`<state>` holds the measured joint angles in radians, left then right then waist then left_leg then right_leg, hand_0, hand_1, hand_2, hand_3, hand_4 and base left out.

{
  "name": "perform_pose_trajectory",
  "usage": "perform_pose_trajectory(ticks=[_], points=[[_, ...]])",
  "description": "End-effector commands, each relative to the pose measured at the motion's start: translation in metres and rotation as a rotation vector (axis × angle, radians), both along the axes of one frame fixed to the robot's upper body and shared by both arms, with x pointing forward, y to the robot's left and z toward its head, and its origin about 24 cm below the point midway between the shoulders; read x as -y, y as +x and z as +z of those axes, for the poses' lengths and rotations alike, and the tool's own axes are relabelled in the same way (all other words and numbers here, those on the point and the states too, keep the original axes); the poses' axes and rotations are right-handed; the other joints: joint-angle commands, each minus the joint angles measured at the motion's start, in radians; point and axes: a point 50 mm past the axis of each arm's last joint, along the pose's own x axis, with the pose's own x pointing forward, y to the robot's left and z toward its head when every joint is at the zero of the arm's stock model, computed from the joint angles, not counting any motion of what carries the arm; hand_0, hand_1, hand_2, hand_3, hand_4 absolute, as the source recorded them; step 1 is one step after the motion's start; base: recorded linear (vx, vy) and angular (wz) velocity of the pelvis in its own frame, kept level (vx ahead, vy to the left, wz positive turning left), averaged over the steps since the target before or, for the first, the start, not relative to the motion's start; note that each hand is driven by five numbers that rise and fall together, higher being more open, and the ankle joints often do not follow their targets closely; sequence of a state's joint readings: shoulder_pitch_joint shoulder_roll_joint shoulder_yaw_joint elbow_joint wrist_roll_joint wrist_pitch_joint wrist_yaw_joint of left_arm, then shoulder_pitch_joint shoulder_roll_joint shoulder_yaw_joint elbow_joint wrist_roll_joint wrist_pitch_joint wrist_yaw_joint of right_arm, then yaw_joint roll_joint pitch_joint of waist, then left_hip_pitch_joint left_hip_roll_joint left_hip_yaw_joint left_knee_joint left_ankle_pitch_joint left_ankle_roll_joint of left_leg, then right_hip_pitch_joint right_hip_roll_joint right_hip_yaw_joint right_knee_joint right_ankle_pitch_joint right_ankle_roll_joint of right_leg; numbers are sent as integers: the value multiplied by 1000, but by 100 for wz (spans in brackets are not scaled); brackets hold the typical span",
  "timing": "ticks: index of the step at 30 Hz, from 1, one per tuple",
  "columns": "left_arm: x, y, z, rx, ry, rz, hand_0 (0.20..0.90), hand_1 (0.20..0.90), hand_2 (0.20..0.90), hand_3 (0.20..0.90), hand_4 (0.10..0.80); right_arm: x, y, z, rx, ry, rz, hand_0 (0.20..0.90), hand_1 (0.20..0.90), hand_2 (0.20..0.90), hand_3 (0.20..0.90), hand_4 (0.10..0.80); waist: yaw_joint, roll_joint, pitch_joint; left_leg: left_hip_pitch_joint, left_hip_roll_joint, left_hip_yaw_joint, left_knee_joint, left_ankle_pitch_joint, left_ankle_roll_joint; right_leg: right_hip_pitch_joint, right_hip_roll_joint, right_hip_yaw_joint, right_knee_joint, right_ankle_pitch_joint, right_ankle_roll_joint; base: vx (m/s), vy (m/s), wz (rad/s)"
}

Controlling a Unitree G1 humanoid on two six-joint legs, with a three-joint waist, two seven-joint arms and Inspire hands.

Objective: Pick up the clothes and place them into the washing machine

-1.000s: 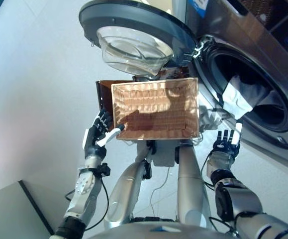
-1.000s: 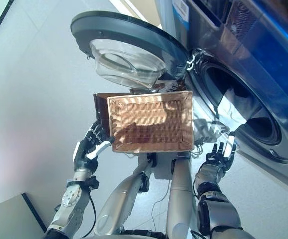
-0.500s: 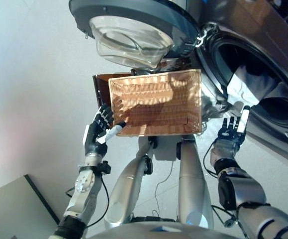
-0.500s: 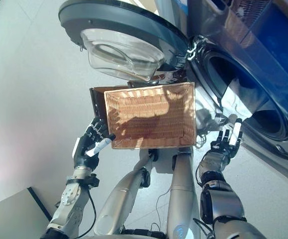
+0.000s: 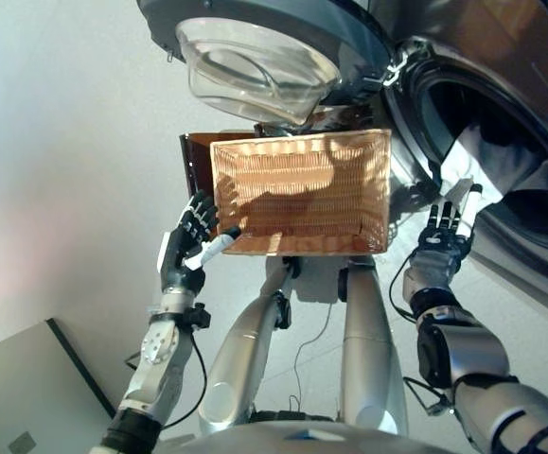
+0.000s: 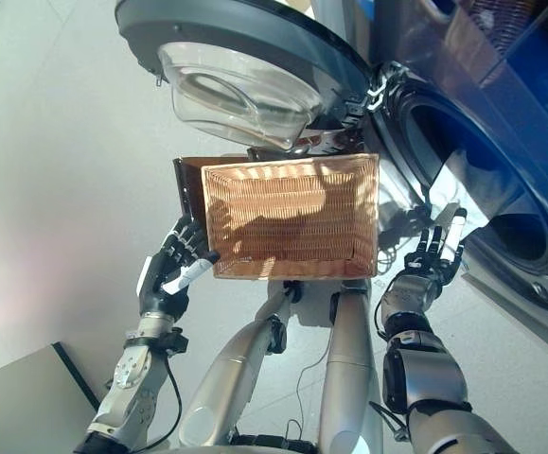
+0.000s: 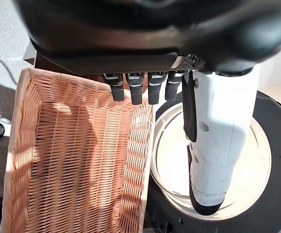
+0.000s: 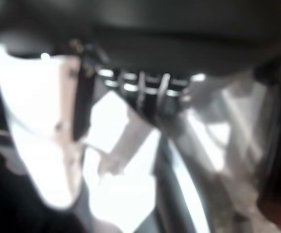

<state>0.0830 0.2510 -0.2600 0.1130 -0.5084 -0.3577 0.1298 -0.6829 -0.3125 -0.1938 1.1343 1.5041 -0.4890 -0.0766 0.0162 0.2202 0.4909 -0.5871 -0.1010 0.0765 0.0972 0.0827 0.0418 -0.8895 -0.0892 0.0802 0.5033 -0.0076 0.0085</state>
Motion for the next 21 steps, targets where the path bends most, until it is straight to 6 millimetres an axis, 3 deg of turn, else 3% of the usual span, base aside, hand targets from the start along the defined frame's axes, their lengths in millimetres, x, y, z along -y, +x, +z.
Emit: perform_pose_trajectory(ticks=[1, 13, 21], points=[[-8, -6, 29, 167, 13, 0, 900, 900, 900, 900, 800, 17, -3, 13, 10, -124, -23, 200, 200, 200, 200, 300, 20, 41, -48, -74, -23, -10, 7, -25, -12, -36, 33, -50, -24, -15, -16, 0, 0, 0], [-13, -5, 33, 185, 9, 20, 900, 900, 900, 900, 800, 9, -4, 5, -3, -117, 14, 200, 200, 200, 200, 300, 18, 38, -52, -67, -25, -11, -5, -23, -11, -34, 31, -53, -22, -14, -15, 0, 0, 0], [-17, -6, 33, 184, 16, 36, 900, 900, 900, 900, 800, 6, 1, 16, 24, -176, 37, 200, 200, 200, 200, 300, 16, 25, -61, -58, -21, -12, -15, -19, -13, -27, 33, -57, -28, -11, -15, 0, 0, 0]])
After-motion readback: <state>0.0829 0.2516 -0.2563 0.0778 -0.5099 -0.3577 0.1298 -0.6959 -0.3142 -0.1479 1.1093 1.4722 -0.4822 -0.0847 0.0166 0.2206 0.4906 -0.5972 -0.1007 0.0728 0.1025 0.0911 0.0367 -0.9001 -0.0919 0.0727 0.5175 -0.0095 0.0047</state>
